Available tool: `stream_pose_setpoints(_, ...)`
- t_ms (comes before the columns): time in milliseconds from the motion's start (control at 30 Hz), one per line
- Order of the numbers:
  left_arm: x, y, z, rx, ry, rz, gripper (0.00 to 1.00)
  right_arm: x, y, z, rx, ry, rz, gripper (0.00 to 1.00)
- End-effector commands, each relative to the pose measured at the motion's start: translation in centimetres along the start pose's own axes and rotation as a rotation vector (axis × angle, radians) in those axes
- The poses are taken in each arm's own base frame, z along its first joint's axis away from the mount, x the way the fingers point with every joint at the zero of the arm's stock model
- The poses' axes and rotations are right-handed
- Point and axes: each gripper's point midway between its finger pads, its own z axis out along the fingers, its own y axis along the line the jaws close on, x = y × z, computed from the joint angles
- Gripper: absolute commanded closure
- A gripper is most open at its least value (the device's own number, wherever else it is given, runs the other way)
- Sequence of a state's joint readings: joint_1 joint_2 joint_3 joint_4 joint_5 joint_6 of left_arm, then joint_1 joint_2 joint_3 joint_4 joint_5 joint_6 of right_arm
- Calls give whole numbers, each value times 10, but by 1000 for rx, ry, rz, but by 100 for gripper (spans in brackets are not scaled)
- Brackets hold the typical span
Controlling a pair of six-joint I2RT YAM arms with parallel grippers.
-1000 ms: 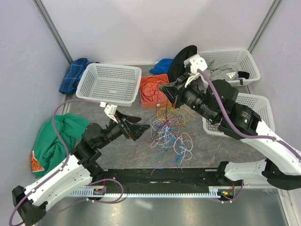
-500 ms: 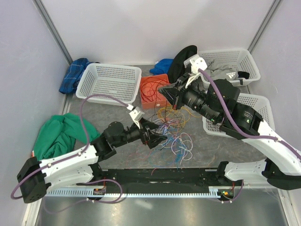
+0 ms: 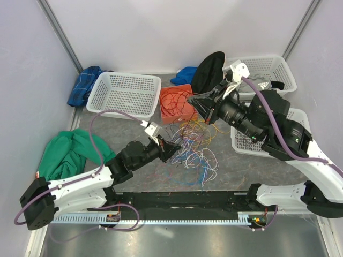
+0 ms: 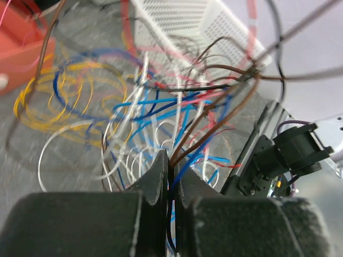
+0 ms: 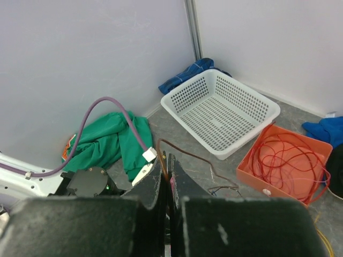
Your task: Untangle the cables
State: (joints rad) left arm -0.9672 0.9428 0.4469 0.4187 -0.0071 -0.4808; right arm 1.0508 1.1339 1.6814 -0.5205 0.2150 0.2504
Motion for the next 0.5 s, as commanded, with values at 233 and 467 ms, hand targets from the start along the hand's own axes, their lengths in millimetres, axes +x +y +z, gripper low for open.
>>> stream_pose_setpoints(233, 147, 91, -63, -430, 246, -439, 98, -143, 3, -44, 37, -346, -5, 100)
stream_pose_setpoints(467, 193, 123, -102, -614, 318, -520, 98, -181, -2, -61, 73, -474, 30, 100)
